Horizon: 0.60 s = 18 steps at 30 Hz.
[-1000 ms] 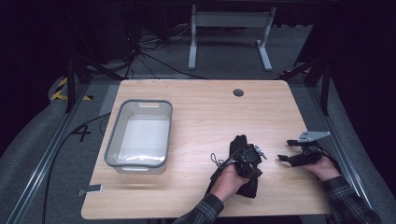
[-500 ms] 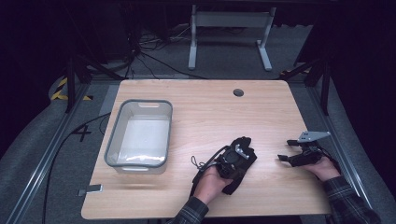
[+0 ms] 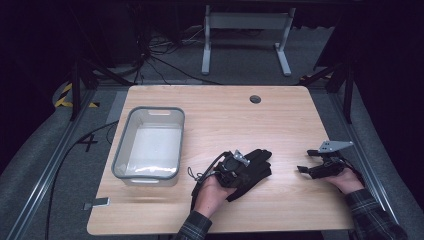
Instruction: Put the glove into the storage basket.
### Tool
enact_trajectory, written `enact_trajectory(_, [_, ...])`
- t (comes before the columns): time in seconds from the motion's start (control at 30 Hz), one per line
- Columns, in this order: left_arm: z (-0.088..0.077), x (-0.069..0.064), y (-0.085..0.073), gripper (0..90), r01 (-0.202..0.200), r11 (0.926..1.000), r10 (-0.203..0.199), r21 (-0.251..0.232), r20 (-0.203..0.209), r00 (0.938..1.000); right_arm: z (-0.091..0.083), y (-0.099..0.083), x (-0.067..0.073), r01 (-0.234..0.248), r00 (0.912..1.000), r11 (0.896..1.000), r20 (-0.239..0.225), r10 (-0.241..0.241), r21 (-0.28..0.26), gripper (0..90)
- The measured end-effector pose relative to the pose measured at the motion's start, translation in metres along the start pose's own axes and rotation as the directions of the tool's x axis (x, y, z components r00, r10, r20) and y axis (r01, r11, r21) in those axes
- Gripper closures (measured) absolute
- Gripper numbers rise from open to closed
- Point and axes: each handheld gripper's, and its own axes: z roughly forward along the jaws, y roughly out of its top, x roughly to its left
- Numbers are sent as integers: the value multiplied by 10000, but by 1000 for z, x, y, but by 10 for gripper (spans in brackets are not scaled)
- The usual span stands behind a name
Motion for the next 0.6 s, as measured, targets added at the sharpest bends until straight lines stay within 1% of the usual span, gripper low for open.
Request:
enact_trajectory(0.07, [-5, 4, 2, 758, 9, 9998, -12, -203, -144, 9999, 0, 0, 0, 6, 10000, 10000, 0, -6, -1, 167])
enact_trajectory(0.1, [-7, 6, 2, 705, 21, 9998, -25, -190, -201, 9998, 0, 0, 0, 9, 10000, 10000, 1, -9, 1, 167])
enact_trajectory(0.13, [-7, 6, 2, 669, 21, 9998, -25, -190, -201, 9998, 0, 0, 0, 11, 10000, 10000, 1, -11, 2, 167])
enact_trajectory(0.17, [-8, 10, 3, 669, 36, 9998, -43, -218, -317, 9995, 0, 0, 0, 11, 10000, 10000, 1, -11, 2, 167])
enact_trajectory(0.2, [-8, 12, 3, 640, 76, 9997, -85, -225, -401, 9992, 0, 0, 0, 11, 10000, 10000, 2, -11, 1, 167])
enact_trajectory(0.23, [-8, 18, 5, 581, 107, 9993, -124, -346, -508, 9986, 0, 0, 0, 22, 10000, 10000, -6, -22, 1, 167])
enact_trajectory(0.27, [-8, 22, 5, 553, 115, 9993, -136, -368, -580, 9982, 0, 0, 0, 30, 10000, 10000, -10, -30, -2, 167])
enact_trajectory(0.3, [-8, 22, 5, 530, 115, 9993, -136, -368, -580, 9982, 0, 0, 0, 30, 10000, 10000, -10, -30, -2, 167])
enact_trajectory(0.33, [-7, 24, 6, 530, 116, 9993, -140, -367, -646, 9978, 0, 0, 0, 46, 10000, 10000, -11, -47, -9, 166])
enact_trajectory(0.4, [-5, 30, 8, 455, 115, 9993, -139, -351, -709, 9974, 0, 0, 0, 67, 10000, 10000, -15, -67, 3, 166])
enact_trajectory(0.43, [-3, 31, 9, 393, 74, 9992, -102, -387, -715, 9974, 0, 0, 0, 73, 10000, 10000, -15, -73, 4, 165])
enact_trajectory(0.47, [-2, 33, 9, 393, -1, 9991, -29, -417, -698, 9976, 0, 0, 0, 73, 10000, 10000, -15, -73, 4, 165])
enact_trajectory(0.5, [3, 35, 9, 335, -48, 9993, 22, -378, -687, 9976, 0, 0, 0, 73, 10000, 10000, -11, -73, 5, 165])
enact_trajectory(0.57, [5, 35, 9, 272, -73, 9995, 49, -317, -742, 9972, 0, 0, 0, 77, 10000, 10000, -11, -77, 3, 165])
enact_trajectory(0.6, [9, 37, 9, 256, -110, 9997, 94, -212, -721, 9974, 0, 0, 0, 75, 10000, 10000, -9, -75, 4, 165])
